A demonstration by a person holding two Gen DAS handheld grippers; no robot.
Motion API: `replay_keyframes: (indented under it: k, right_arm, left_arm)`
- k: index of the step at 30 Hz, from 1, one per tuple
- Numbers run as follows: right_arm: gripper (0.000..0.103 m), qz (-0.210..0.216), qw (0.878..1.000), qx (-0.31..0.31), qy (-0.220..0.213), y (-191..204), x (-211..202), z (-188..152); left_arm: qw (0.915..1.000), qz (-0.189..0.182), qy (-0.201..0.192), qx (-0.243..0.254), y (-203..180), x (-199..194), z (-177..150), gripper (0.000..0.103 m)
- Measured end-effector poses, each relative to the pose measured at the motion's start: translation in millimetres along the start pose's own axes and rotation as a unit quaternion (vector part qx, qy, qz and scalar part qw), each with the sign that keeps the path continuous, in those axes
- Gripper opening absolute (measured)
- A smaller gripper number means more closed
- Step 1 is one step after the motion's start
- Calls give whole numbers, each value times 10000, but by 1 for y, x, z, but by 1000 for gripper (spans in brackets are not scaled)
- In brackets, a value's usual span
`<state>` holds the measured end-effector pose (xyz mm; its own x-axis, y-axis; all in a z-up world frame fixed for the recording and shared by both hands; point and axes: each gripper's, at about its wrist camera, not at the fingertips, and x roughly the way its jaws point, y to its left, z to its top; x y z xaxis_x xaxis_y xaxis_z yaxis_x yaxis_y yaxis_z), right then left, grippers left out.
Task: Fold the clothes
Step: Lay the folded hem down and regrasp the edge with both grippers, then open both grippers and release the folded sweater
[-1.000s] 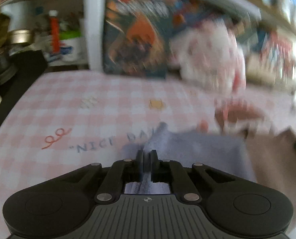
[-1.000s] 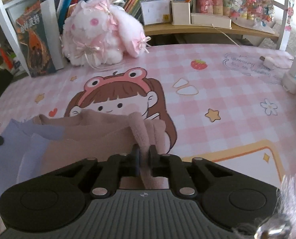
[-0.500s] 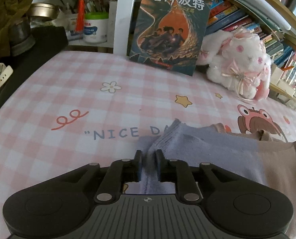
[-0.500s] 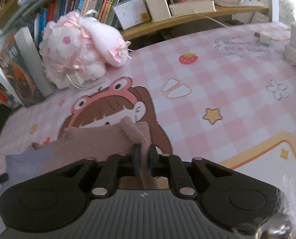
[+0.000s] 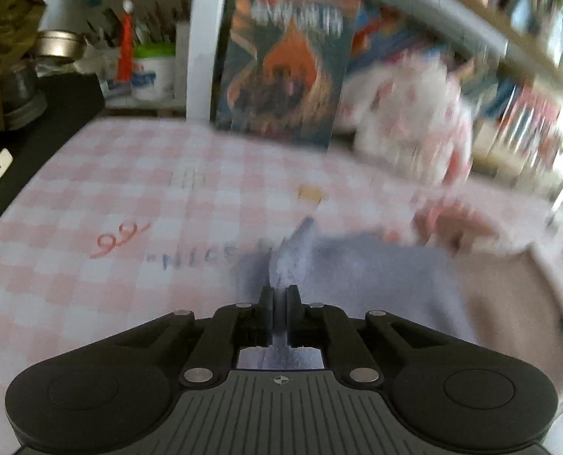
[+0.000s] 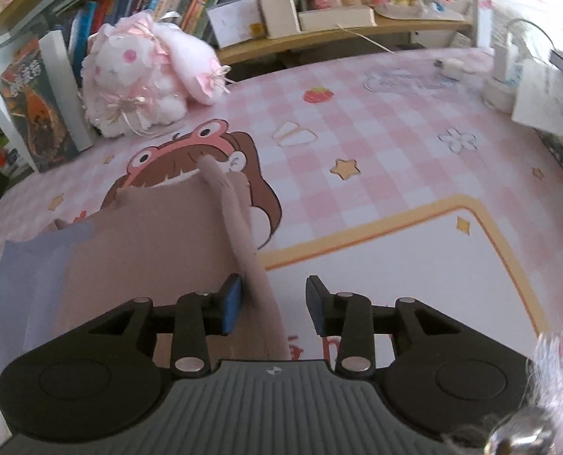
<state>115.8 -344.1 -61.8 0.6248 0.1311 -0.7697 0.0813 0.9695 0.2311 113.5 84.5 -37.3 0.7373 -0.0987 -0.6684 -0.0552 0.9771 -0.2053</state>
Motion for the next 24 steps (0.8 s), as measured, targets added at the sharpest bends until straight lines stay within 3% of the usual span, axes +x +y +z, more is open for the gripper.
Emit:
replay_keyframes:
  k: [2, 4, 6, 8, 12, 15, 16, 17, 19, 24]
  right_arm:
    - [34, -35, 9999, 122, 5, -1, 1, -2]
    - [28, -1, 9994, 359, 19, -3, 2, -3]
    - [26, 75, 9977, 673, 36, -7, 4, -3]
    - [26, 52, 9974, 724, 34, -5, 5, -4]
    - [26, -91, 9990, 442, 1, 4, 2, -3]
    - [27, -203, 9996, 176, -44, 11, -2, -2]
    - [29, -240, 9997, 88, -59, 13, -4, -1]
    - [32, -242, 9996, -36, -113, 16, -8, -2]
    - [51, -161, 9993, -254, -211, 22, -18, -3]
    - [66, 145, 9971, -692, -298, 27, -37, -12]
  left_arm:
    - [9987, -190, -91, -454, 11, -7, 4, 5]
    - [9976, -187, 149, -650, 24, 5, 1, 5]
    - [9986, -65, 379, -367, 23, 21, -5, 9]
    - [9991, 57, 334, -241, 18, 14, -7, 9]
    - [9993, 301, 221, -3, 8, -1, -11, 22]
    - [9986, 484, 135, 176, 0, -12, -14, 38]
    - [9982, 545, 107, 236, -2, -16, -15, 50]
    - [9977, 606, 79, 295, -5, -20, -16, 54]
    - [9965, 727, 22, 414, -10, -27, -19, 62]
    - [9957, 851, -44, 375, -39, -54, -44, 75]
